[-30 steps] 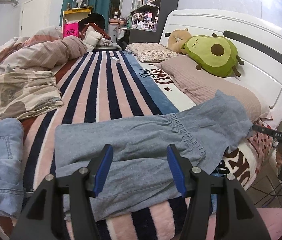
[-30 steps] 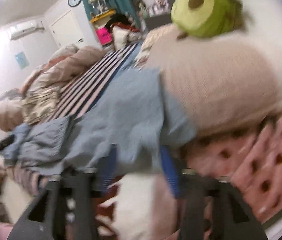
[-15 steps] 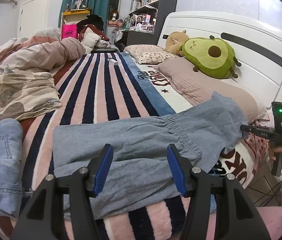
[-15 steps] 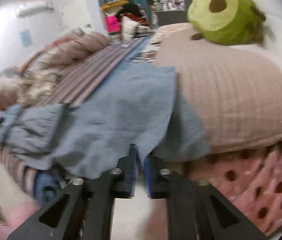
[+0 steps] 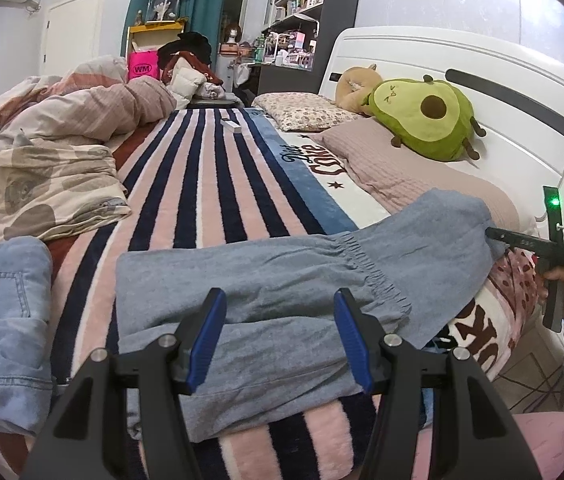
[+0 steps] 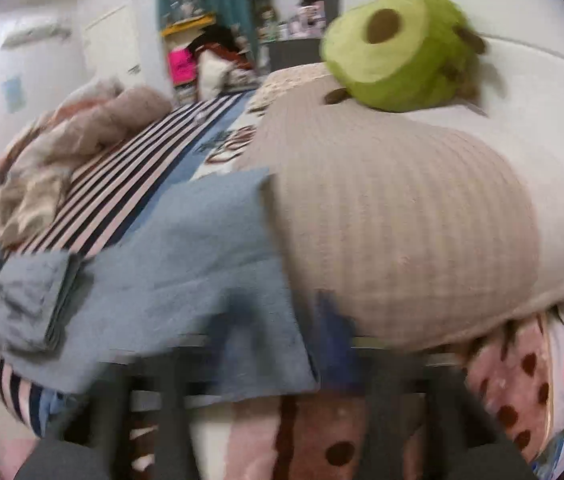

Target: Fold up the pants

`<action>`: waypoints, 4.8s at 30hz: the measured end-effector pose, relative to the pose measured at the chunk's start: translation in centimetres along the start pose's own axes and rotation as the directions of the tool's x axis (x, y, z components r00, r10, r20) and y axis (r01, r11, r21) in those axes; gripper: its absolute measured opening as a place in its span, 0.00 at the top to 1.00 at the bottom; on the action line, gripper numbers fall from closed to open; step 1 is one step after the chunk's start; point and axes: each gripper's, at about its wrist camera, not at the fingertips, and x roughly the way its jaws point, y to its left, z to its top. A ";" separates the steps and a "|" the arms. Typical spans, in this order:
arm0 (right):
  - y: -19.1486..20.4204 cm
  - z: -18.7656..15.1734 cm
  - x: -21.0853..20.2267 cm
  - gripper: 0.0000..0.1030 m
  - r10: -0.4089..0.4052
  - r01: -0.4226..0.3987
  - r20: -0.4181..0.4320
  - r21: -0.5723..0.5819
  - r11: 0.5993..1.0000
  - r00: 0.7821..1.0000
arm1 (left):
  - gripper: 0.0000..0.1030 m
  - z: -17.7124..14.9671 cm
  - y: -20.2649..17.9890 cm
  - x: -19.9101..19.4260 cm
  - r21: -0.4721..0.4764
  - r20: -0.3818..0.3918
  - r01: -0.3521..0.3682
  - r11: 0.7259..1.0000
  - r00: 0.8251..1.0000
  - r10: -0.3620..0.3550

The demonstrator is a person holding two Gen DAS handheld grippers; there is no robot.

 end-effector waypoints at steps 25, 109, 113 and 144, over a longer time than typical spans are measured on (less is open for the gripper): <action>21.6 4.8 -3.4 0.94 0.492 -0.500 -0.090 -0.152 0.852 0.866 | 0.48 -1.6 8.6 -4.9 -0.137 0.139 0.017 0.990 0.990 0.003; 25.4 -4.5 2.0 0.70 0.535 -0.673 -0.410 -0.386 0.631 0.738 | 0.77 -5.6 2.3 2.3 0.054 -0.214 0.159 0.986 0.966 -0.144; 24.9 -3.4 1.3 0.67 0.568 -0.666 -0.348 -0.362 0.652 0.745 | 0.50 -3.9 3.7 0.7 0.013 -0.131 0.159 0.987 0.979 -0.156; 25.2 -1.4 3.5 0.56 0.537 -0.599 -0.268 -0.293 0.745 0.800 | 0.97 -1.8 10.1 2.6 -0.161 -0.110 -0.095 0.982 0.991 0.078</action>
